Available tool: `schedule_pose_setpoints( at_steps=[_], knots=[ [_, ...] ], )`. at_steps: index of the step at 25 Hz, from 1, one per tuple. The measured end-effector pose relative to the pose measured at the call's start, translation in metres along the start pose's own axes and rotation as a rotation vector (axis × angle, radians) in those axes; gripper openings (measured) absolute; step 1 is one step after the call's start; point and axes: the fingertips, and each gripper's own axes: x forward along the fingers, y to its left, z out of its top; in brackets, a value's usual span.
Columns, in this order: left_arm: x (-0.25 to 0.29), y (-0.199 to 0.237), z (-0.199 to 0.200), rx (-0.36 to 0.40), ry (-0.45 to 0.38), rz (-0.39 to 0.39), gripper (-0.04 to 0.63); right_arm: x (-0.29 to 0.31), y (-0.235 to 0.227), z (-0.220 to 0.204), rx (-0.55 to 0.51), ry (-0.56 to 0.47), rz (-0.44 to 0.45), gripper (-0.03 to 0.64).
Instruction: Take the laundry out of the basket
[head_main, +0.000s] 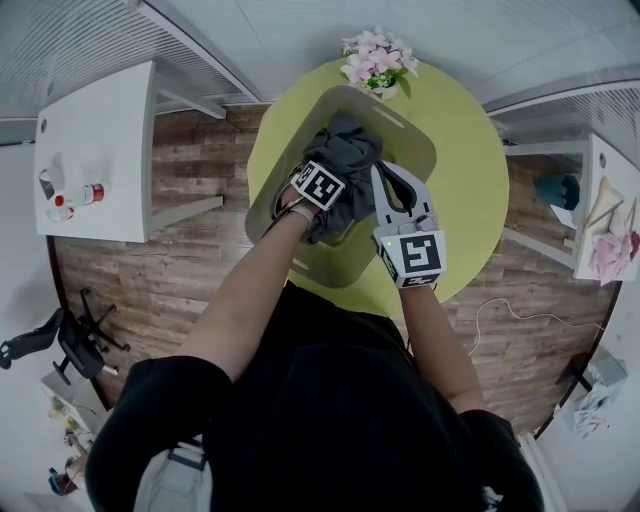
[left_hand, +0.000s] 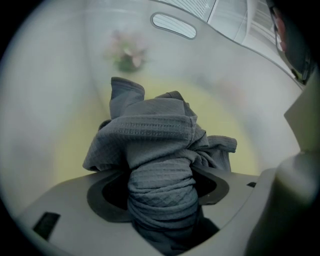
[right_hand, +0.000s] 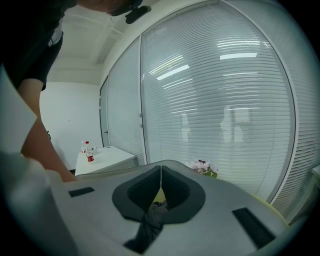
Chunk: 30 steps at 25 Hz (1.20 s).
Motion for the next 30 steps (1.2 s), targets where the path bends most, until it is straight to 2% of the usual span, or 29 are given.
schedule_pose_setpoints(
  at_steps=[6, 14, 18, 24, 30],
  knots=[
    [-0.014, -0.003, 0.006, 0.029, -0.007, -0.006, 0.318, -0.011, -0.002, 0.002, -0.008, -0.002, -0.007, 0.023],
    [-0.052, -0.023, 0.023, 0.056, -0.049, -0.018, 0.31, -0.036, 0.0, 0.007, -0.012, -0.025, -0.012, 0.023],
    [-0.081, -0.028, 0.042, 0.111, -0.097, 0.022, 0.308, -0.049, 0.006, 0.007, -0.01, -0.035, -0.001, 0.023],
    [-0.125, -0.048, 0.053, 0.097, -0.171, 0.011, 0.31, -0.066, 0.016, 0.015, -0.013, -0.071, 0.013, 0.023],
    [-0.163, -0.065, 0.049, 0.115, -0.158, 0.089, 0.31, -0.08, 0.02, 0.034, -0.032, -0.126, 0.035, 0.023]
  ],
)
